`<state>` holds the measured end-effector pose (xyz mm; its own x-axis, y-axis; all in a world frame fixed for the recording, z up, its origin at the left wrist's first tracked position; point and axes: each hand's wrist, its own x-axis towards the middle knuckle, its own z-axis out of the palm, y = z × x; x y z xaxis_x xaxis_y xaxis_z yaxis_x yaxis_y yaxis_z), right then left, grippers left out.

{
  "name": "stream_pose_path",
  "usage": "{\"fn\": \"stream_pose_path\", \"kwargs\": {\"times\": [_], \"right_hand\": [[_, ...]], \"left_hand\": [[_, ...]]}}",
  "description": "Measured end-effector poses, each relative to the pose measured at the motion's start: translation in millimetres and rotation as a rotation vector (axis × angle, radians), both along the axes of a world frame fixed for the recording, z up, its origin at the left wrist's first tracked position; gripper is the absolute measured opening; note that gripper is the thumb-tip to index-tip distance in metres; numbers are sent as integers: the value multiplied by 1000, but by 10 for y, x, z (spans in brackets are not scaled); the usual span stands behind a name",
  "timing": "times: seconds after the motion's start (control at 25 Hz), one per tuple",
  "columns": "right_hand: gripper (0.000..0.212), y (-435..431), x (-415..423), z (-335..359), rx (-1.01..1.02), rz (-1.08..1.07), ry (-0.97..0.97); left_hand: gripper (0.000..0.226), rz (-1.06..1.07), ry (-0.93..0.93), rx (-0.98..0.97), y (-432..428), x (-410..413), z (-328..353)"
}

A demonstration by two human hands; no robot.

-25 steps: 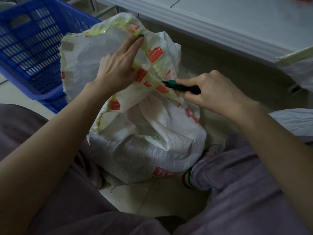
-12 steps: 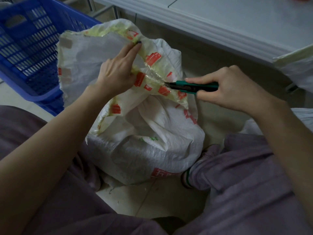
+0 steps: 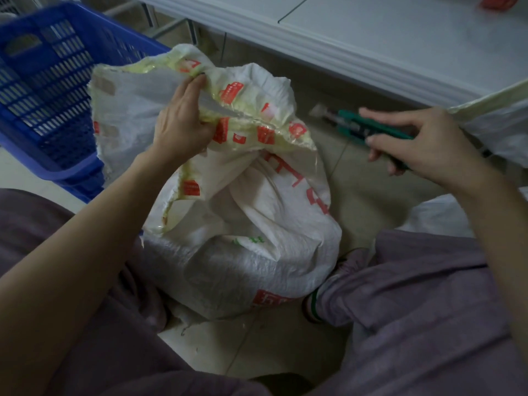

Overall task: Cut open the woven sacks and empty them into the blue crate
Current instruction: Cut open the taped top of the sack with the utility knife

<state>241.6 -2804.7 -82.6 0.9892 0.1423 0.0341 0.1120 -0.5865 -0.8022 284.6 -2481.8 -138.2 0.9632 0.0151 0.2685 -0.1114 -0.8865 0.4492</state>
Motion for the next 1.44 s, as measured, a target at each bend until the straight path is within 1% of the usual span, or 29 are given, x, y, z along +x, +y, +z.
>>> {"fn": "stream_pose_path", "kwargs": {"times": [0.08, 0.16, 0.24, 0.28, 0.36, 0.4, 0.48, 0.56, 0.6, 0.64, 0.68, 0.76, 0.84, 0.92, 1.0, 1.04, 1.12, 1.2, 1.24, 1.36, 1.44], "right_hand": [[48, 102, 93, -152, 272, -165, 59], [38, 300, 175, -250, 473, -298, 209], [42, 464, 213, -281, 653, -364, 327], [46, 516, 227, -296, 720, -375, 336], [50, 585, 252, -312, 784, -396, 286], [50, 607, 256, -309, 797, -405, 258], [53, 624, 248, -305, 818, -396, 241], [53, 634, 219, -299, 815, -366, 248], [49, 632, 203, -295, 805, -349, 247], [44, 633, 183, -287, 797, -329, 242], [40, 638, 166, -285, 786, -306, 236], [39, 641, 139, -274, 757, -270, 223], [44, 610, 141, -281, 761, -255, 225], [54, 582, 147, -304, 760, -251, 233], [62, 563, 159, -352, 675, -260, 215], [64, 546, 167, -381, 602, -260, 194], [64, 515, 184, -426, 456, -259, 131], [61, 474, 209, -451, 350, -278, 47], [59, 448, 227, -449, 317, -296, 8], [55, 371, 252, -373, 282, -316, -40], [46, 332, 189, -267, 236, -222, -48]], "left_hand": [[71, -25, -18, -114, -53, -16, 55], [69, -69, -41, -172, -99, -45, 96], [63, -78, -32, -251, -127, -89, 139], [60, -76, -12, -305, -130, -110, 160], [54, -66, 74, -396, -109, -137, 189], [52, -69, 149, -429, -97, -148, 213], [49, -104, 391, -447, -79, -172, 293], [43, -173, 650, -392, -106, -215, 387], [44, -195, 697, -361, -143, -229, 407], [47, -201, 685, -342, -179, -236, 403], [51, -208, 632, -350, -207, -233, 384], [59, -227, 515, -456, -253, -221, 319], [66, -266, 424, -632, -302, -210, 242], [75, -297, 330, -814, -351, -202, 180], [75, -323, 255, -894, -383, -183, 169], [72, -329, 226, -884, -398, -177, 178], [61, -333, 191, -798, -392, -154, 195], [46, -332, 218, -682, -369, -139, 212], [44, -326, 237, -641, -365, -139, 226], [44, -276, 255, -624, -388, -147, 238], [47, -255, 247, -607, -396, -157, 230]]}}
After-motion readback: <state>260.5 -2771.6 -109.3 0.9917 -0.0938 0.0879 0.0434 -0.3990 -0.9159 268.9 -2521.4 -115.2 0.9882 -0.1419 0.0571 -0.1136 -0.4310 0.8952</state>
